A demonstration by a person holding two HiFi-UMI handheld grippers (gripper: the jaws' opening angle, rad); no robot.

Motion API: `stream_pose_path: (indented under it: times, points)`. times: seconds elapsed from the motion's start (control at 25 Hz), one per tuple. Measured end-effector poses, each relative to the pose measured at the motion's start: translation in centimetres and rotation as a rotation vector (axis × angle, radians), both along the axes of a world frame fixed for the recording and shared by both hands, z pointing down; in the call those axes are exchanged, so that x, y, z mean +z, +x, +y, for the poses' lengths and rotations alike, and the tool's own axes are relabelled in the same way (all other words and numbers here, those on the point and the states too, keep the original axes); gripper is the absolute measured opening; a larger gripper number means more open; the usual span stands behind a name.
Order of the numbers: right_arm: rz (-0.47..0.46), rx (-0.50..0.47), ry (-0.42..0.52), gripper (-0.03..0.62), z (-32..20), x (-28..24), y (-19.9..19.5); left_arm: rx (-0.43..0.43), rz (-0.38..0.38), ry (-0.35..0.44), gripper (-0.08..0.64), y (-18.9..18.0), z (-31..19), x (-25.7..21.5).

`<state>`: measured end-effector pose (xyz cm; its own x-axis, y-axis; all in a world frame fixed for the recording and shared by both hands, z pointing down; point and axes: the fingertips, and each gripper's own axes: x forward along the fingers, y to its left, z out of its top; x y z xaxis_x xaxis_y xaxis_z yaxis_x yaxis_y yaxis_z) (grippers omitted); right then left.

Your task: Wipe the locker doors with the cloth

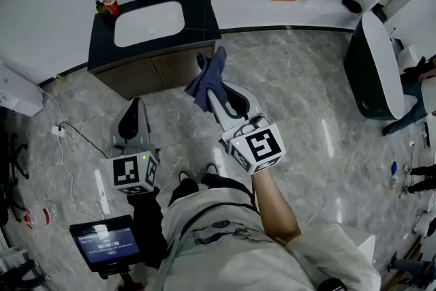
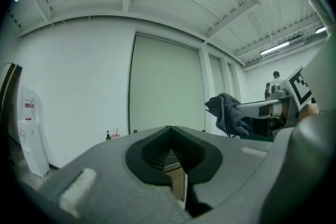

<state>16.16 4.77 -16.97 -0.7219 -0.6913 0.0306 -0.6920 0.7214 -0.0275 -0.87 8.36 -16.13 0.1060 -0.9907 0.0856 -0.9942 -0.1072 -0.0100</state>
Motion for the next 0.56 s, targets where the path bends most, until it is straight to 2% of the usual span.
stream_pose_path:
  times: [0.56]
  points:
    - [0.004, -0.003, -0.017, 0.083, 1.1, 0.9, -1.7, 0.013, -0.002, -0.004, 0.002, -1.1, 0.7, 0.8]
